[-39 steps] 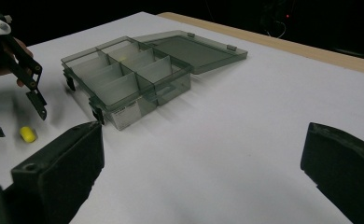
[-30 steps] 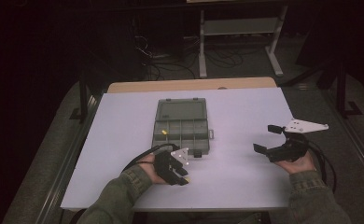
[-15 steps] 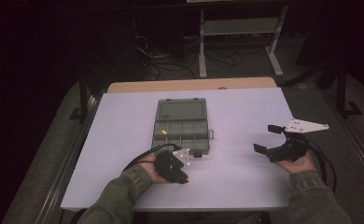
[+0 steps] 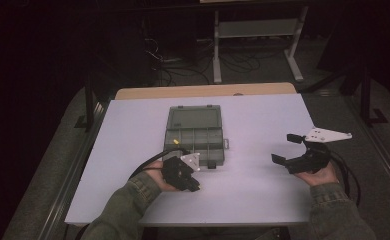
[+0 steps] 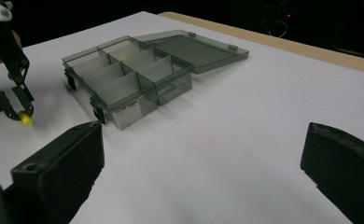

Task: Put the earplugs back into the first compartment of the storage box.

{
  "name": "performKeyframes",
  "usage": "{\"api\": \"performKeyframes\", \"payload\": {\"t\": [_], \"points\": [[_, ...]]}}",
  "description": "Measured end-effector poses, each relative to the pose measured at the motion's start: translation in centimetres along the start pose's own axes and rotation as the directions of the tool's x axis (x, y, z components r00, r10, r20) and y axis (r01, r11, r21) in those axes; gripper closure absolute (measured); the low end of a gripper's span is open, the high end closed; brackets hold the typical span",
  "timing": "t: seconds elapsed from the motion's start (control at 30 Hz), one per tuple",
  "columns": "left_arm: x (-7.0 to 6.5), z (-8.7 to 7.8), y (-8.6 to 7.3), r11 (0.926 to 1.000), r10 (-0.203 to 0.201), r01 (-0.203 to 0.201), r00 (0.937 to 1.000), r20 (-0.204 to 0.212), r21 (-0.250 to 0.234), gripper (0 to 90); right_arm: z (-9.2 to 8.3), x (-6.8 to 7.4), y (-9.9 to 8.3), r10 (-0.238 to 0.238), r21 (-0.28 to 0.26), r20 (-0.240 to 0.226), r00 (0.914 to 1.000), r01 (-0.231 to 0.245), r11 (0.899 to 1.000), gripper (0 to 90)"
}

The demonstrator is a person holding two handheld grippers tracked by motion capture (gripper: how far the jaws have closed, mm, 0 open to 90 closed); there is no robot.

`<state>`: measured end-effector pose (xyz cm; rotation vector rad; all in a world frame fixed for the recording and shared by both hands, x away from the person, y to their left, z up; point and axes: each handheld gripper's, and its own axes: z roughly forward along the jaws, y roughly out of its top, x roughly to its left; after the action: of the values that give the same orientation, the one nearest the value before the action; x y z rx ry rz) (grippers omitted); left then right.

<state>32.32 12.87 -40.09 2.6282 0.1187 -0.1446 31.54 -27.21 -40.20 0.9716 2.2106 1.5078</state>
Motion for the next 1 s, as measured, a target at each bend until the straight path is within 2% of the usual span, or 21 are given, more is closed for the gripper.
{"api": "performKeyframes", "payload": {"t": [0.23,0.47,0.67,0.83,0.93,1.0], "points": [[1.0,-2.6,-0.6,0.9982,-0.03,0.028,0.9984,-0.048,-0.053,79.6,0.1,0.1,0.0,0.002,0.005,0.001,1.0,-0.002,1.0,0.0],[2.8,-5.1,-1.1,0.993,-0.074,0.063,0.9915,-0.107,-0.1,79.6,0.1,0.0,-0.1,0.003,0.005,0.003,1.0,-0.003,1.0,0.0],[4.2,-6.9,-1.2,0.9854,-0.111,0.089,0.9818,-0.154,-0.145,79.6,0.1,0.0,-0.1,0.003,0.006,0.002,1.0,-0.003,1.0,0.0],[5.3,-7.5,-1.3,0.9832,-0.135,0.108,0.9736,-0.184,-0.147,79.6,0.1,0.0,-0.1,0.002,0.006,0.003,1.0,-0.002,1.0,0.0],[6.2,-7.9,-1.7,0.9735,-0.165,0.129,0.968,-0.189,-0.189,79.5,0.1,0.0,-0.1,0.003,0.005,0.002,1.0,-0.003,1.0,0.0],[6.8,-8.0,-2.1,0.9673,-0.19,0.148,0.961,-0.201,-0.206,79.4,0.1,0.0,-0.1,0.004,0.006,0.003,1.0,-0.004,1.0,0.0]]}}
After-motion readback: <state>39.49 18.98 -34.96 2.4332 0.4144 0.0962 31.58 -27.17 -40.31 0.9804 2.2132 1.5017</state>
